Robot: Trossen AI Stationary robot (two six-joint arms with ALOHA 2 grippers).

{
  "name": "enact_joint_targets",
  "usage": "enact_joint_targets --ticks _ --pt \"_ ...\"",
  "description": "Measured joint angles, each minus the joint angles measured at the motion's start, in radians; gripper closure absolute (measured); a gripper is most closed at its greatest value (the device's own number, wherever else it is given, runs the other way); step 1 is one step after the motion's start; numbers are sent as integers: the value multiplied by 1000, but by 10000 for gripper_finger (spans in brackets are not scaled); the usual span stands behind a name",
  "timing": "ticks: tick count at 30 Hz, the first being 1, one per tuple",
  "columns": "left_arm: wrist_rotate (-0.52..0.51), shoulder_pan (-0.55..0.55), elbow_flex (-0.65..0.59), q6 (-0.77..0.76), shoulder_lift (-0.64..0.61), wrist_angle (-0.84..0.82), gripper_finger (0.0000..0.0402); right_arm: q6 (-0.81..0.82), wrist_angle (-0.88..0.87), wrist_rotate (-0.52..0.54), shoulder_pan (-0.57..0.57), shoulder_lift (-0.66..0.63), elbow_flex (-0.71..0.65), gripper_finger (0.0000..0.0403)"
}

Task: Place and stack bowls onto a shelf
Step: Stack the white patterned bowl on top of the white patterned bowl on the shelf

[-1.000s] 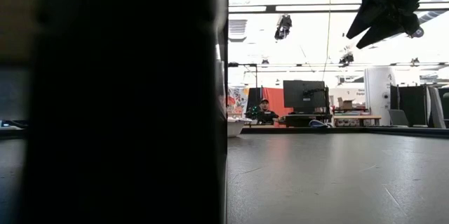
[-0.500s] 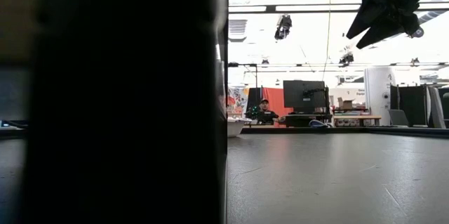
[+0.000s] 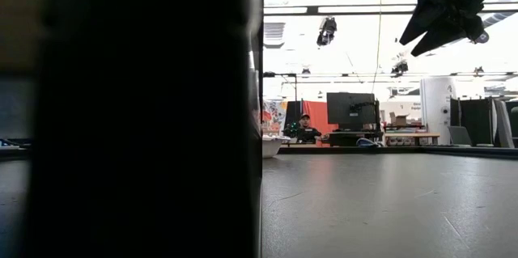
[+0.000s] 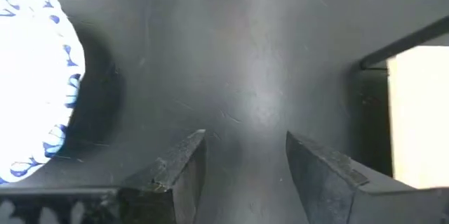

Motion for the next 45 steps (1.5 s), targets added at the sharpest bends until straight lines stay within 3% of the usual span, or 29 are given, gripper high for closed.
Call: enact_joint_targets --ticks 8,11,22,34,45 --pt "-81 44 -19 127 3 87 144 0 0 0 0 0 0 154" --pt "-83 86 -32 153 24 148 131 0 0 0 0 0 0 154" --pt "-87 208 -37 206 184 212 150 0 0 0 0 0 0 154" --pt "-120 269 -54 215 233 307 153 0 0 0 0 0 0 154" --pt "-140 298 -83 219 234 338 200 0 0 0 0 0 0 154"
